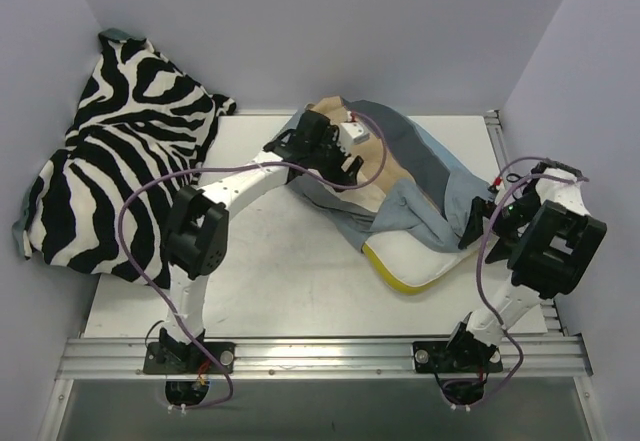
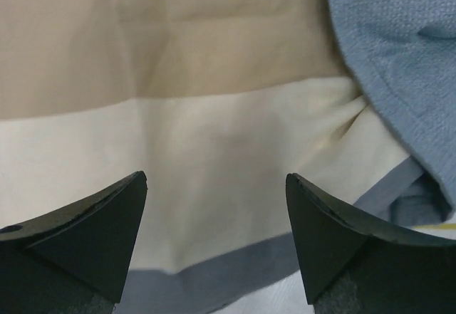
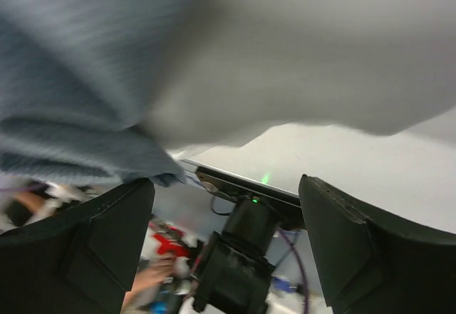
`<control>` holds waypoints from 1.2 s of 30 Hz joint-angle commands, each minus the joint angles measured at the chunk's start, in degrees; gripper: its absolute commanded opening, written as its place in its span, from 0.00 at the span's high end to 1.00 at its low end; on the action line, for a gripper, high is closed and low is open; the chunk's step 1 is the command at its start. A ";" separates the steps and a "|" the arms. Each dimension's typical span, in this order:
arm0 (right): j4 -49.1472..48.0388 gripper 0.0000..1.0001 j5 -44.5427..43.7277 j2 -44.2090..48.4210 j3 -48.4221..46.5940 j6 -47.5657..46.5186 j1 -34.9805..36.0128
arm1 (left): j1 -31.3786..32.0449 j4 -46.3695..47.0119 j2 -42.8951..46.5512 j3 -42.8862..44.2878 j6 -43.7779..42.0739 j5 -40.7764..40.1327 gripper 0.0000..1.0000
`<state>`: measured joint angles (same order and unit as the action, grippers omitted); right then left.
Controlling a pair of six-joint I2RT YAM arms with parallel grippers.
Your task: Put the pillow into the pillowcase
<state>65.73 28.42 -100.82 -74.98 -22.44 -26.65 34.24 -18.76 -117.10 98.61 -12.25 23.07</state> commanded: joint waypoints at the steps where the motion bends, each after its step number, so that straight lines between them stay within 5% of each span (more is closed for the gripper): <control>1: -0.50 0.16 2.60 -2.01 2.38 9.85 -3.49 | 4.87 2.51 -3.99 5.00 -0.76 -6.35 0.13; 6: -7.01 0.32 6.55 -6.57 6.07 13.20 -2.00 | 8.04 -2.22 -11.65 12.90 -3.66 -15.96 0.28; 7: -8.76 0.47 7.77 -7.37 5.81 13.29 -1.04 | 8.04 -4.33 -14.27 15.10 -3.74 -13.08 0.49; 11: -12.38 0.72 14.26 -9.31 4.14 16.01 1.51 | 8.91 -12.51 -13.69 19.61 -4.10 10.46 0.95; 12: -12.82 0.76 15.07 -9.14 3.79 16.89 2.39 | 10.48 -13.48 -12.81 19.61 -3.92 15.64 1.00; 14: -13.53 0.83 18.75 -8.53 2.91 17.86 5.55 | 13.21 -16.28 -9.74 20.39 -1.21 26.90 1.00; 17: -15.80 0.93 20.44 -5.99 4.31 21.20 8.71 | 18.66 -17.10 -4.99 19.35 0.56 33.68 1.00; 24: -17.14 0.99 24.40 -1.15 9.31 24.02 9.25 | 16.92 -23.50 -0.50 6.87 -8.21 28.99 1.00; 25: -16.61 0.97 24.57 -0.35 9.93 22.80 9.25 | 15.43 -24.56 0.28 4.34 -10.58 27.31 0.91; 26: -15.56 0.93 24.57 0.87 10.20 20.18 9.17 | 12.37 -25.35 0.99 3.27 -11.47 26.16 0.70; 28: -9.42 0.67 24.83 1.23 9.51 12.47 8.21 | 8.67 -25.36 3.96 1.86 -12.01 23.44 0.40; 31: -1.24 0.35 25.98 1.94 6.96 5.14 2.43 | 3.21 -25.36 6.79 4.57 -8.34 19.48 0.27; 36: -3.92 0.33 26.86 -2.09 -0.33 8.70 -2.44 | 1.36 -21.15 7.15 9.41 2.39 0.17 0.27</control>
<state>59.05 52.40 -101.80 -70.63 -13.61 -27.75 34.11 -43.72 -115.57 104.14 -16.45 35.14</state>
